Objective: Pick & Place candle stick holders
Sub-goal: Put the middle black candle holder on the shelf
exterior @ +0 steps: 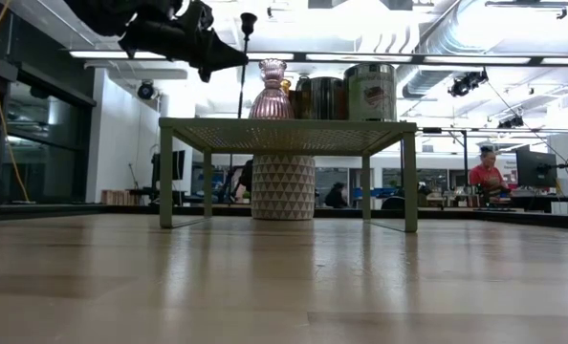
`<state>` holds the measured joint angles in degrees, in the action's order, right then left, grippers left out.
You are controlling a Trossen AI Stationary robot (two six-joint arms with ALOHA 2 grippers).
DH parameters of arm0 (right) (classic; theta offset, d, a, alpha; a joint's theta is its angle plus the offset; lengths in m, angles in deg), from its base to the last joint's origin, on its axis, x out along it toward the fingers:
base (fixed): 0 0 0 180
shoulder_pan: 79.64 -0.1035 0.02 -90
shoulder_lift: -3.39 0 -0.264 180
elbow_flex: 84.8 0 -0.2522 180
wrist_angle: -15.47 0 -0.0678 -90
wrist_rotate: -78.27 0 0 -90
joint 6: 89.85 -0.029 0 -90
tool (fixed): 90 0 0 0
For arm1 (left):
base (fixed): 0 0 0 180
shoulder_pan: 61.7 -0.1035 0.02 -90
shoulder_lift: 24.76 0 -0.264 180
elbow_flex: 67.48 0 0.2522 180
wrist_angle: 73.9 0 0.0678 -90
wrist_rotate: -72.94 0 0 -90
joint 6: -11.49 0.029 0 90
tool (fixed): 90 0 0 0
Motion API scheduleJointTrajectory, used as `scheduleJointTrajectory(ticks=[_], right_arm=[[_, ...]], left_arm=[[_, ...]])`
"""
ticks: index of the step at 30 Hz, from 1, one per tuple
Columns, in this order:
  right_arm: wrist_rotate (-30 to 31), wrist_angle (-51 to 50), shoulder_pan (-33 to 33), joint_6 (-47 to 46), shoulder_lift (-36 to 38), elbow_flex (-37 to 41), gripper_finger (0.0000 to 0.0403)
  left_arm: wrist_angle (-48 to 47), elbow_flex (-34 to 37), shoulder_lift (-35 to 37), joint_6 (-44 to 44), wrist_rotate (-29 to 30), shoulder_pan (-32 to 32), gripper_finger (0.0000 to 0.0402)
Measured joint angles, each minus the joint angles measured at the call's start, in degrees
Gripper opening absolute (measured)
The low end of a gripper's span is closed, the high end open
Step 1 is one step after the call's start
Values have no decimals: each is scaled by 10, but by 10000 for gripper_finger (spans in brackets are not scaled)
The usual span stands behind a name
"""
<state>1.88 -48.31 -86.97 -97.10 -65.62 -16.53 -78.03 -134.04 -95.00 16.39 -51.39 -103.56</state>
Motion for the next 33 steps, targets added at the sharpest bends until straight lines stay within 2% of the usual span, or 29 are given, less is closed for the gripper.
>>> scheduleJointTrajectory(ticks=[4,33], right_arm=[[0,0,0,0,0,0,271],[13,0,0,0,0,0,271]], left_arm=[[11,0,0,-6,-28,-18,0],[-2,0,-9,0,-31,-17,0]])
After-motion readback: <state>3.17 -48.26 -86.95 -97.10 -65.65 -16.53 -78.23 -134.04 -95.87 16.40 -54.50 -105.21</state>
